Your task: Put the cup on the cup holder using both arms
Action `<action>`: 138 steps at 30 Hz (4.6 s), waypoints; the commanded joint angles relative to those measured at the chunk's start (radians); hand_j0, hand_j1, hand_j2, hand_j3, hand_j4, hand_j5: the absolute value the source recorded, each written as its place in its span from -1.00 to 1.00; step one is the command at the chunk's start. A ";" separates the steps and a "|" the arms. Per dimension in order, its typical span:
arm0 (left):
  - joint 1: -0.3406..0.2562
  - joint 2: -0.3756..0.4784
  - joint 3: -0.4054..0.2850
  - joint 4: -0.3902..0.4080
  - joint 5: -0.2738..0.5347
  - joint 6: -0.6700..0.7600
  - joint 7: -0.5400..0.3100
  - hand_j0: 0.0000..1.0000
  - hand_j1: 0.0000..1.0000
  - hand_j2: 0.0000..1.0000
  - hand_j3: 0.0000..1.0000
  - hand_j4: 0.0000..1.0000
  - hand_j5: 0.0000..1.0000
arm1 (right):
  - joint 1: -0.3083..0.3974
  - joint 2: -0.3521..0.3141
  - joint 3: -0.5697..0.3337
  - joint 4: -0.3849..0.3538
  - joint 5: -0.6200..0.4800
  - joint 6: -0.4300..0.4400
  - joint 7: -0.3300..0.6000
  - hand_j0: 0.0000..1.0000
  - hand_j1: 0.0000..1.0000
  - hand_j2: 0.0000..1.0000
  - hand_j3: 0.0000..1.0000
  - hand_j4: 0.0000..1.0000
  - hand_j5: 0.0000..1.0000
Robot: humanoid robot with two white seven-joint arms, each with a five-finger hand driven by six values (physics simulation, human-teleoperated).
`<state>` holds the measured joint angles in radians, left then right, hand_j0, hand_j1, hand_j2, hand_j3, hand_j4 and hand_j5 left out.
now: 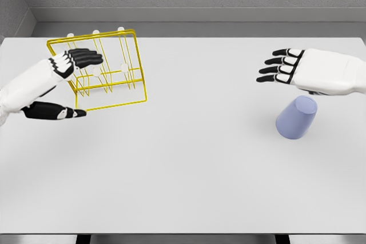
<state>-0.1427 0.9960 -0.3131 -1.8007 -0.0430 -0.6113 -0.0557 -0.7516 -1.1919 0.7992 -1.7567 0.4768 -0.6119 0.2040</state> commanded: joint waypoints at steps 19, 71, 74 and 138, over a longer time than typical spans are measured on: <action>0.000 -0.051 -0.043 0.000 0.005 0.000 0.001 1.00 1.00 1.00 1.00 1.00 1.00 | 0.002 0.034 0.072 0.174 0.075 0.001 0.005 1.00 1.00 1.00 1.00 1.00 1.00; -0.055 -0.002 -0.488 0.001 0.646 0.309 -0.027 1.00 1.00 1.00 1.00 1.00 1.00 | 0.038 0.021 0.137 0.129 0.187 0.001 0.026 0.20 0.20 0.20 0.20 0.20 0.20; -0.071 -0.008 -0.488 0.001 0.683 0.361 -0.027 1.00 1.00 1.00 1.00 1.00 1.00 | 0.035 0.021 0.133 0.128 0.186 0.001 0.028 0.12 0.12 0.12 0.12 0.12 0.12; -0.120 -0.040 -0.508 0.000 0.845 0.447 -0.033 1.00 1.00 1.00 1.00 1.00 1.00 | -0.023 0.488 0.058 -0.013 0.157 0.001 0.222 -0.10 -0.10 -0.10 -0.10 -0.10 -0.10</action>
<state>-0.2623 0.9551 -0.8206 -1.8002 0.8006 -0.1641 -0.0889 -0.7731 -0.7221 0.8489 -1.7700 0.6381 -0.6129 0.4261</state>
